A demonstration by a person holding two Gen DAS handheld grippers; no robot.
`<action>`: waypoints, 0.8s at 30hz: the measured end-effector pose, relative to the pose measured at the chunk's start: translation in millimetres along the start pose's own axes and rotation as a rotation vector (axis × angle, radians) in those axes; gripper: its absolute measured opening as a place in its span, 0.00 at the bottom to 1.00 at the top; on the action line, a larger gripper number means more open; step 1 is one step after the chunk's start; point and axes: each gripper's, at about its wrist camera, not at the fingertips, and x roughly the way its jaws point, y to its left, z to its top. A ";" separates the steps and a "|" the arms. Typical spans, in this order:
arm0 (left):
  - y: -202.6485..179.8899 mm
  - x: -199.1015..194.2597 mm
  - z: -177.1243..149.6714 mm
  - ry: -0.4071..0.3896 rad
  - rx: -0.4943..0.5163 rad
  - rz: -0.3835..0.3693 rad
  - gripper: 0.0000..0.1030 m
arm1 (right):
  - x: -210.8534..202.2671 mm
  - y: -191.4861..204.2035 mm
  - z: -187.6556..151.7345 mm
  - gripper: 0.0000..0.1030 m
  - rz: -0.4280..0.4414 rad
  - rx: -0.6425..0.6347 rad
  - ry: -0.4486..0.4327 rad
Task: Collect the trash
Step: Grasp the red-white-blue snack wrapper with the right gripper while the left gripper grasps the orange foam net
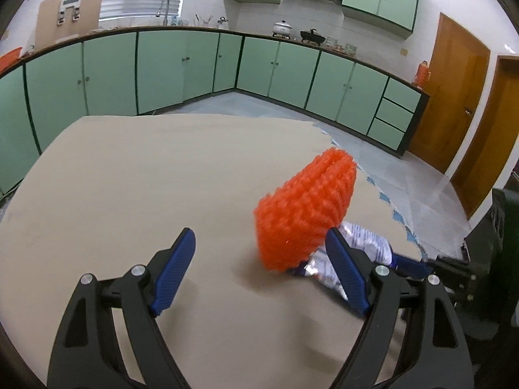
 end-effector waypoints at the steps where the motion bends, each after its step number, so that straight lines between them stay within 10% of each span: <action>1: -2.9 5.1 1.7 0.004 0.000 0.001 0.77 | -0.1 -1.4 -1.1 0.23 0.005 0.004 0.001; 10: -11.6 17.7 3.0 0.016 0.021 -0.024 0.22 | -0.8 -7.6 0.5 0.24 0.020 0.016 0.003; 24: -5.5 -21.6 -16.2 -0.018 0.015 0.041 0.18 | -6.6 -4.6 0.0 0.23 0.000 0.020 -0.025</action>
